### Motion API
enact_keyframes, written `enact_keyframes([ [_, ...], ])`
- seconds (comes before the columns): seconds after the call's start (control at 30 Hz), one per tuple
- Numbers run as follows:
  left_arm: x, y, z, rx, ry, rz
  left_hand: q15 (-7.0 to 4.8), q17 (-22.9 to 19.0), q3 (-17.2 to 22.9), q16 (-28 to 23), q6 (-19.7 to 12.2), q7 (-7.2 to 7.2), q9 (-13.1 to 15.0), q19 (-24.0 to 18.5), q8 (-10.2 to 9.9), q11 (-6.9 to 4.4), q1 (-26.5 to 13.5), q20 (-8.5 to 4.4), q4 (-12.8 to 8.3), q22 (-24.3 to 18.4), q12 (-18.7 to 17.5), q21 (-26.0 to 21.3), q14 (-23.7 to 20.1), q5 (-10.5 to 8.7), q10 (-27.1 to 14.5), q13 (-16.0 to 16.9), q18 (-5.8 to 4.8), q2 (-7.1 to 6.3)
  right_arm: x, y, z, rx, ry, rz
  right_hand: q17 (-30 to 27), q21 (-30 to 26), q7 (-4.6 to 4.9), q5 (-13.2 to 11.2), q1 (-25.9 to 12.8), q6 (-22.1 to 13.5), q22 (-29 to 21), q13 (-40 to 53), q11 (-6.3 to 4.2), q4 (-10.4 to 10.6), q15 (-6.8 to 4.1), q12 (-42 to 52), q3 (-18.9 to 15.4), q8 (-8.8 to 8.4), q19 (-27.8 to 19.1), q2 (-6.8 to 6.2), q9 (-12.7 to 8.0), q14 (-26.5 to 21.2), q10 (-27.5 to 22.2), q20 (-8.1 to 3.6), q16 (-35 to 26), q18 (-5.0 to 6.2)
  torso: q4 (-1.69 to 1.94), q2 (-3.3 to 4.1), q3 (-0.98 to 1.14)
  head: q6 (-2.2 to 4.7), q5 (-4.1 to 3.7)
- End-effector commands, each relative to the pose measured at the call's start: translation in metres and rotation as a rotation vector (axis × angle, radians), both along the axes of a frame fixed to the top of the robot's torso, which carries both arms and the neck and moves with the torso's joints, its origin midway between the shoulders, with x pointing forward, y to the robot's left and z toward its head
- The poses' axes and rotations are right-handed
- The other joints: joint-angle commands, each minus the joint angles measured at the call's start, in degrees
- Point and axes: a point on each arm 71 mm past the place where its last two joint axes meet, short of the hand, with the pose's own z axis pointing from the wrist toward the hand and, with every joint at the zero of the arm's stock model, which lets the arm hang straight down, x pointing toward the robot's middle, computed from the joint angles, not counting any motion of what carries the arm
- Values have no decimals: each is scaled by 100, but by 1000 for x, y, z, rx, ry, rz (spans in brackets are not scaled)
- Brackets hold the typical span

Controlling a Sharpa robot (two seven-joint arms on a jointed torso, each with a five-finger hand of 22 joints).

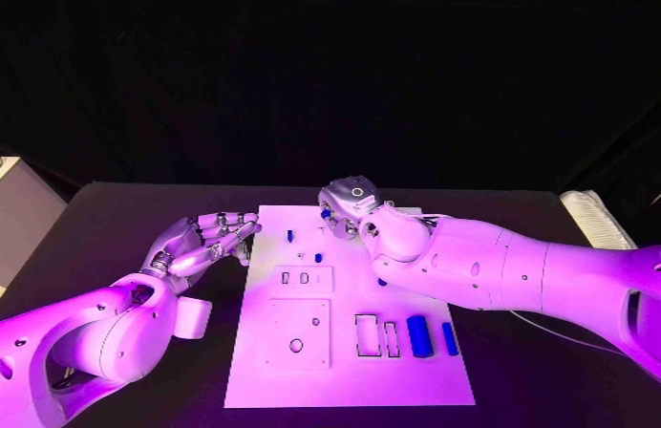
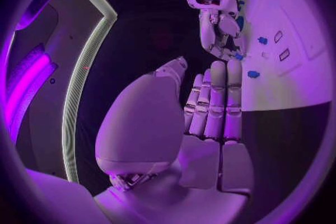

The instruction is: Assemble the parts on the task board

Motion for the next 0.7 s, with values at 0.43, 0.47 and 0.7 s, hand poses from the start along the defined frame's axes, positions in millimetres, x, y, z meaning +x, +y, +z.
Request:
enact_keyframes([
  [0.43, 0, -3, 1, -5, -5, -23, -2, -8, -2, 39, -47, -7, 9, -37, -32, -10, -14, -7, 30, 9, 8, 26, -20, -22, -32, 9, 34, -41, 1, 3, -3, -31, 18, -1, -4, 12, -1, 24, -101, 1, 213, 10, 3, 32, -21, -33, 28, 31, 90, -81, 85, 231, 44, -17, 19, -31, 28, 21, -16, 17, -5],
  [0.47, 0, -3, 1, -5, -5, -23, -2, -8, -2, 39, -47, -7, 9, -37, -32, -10, -14, -7, 30, 9, 8, 26, -20, -22, -32, 9, 34, -41, 1, 3, -3, -32, 19, -2, -7, 13, 2, 23, -114, -11, 216, 9, 5, 35, -19, -35, 29, 27, 89, -99, 89, 229, 37, -16, 18, -31, 27, 22, -17, 18, -4],
  [0.7, 0, -2, 1, -4, -3, -24, -3, -10, 1, 42, -49, -8, 10, -40, -33, -10, -10, -7, 27, 12, 7, 31, -21, -22, -34, 9, 35, -39, 4, 0, -1, -18, 13, -8, -721, -733, 230, 34, -295, -521, -759, -133, 210, 134, 149, -43, -136, -297, -377, -397, 38, 20, -681, 123, -364, 171, 33, 33, -20, 40, -11],
])
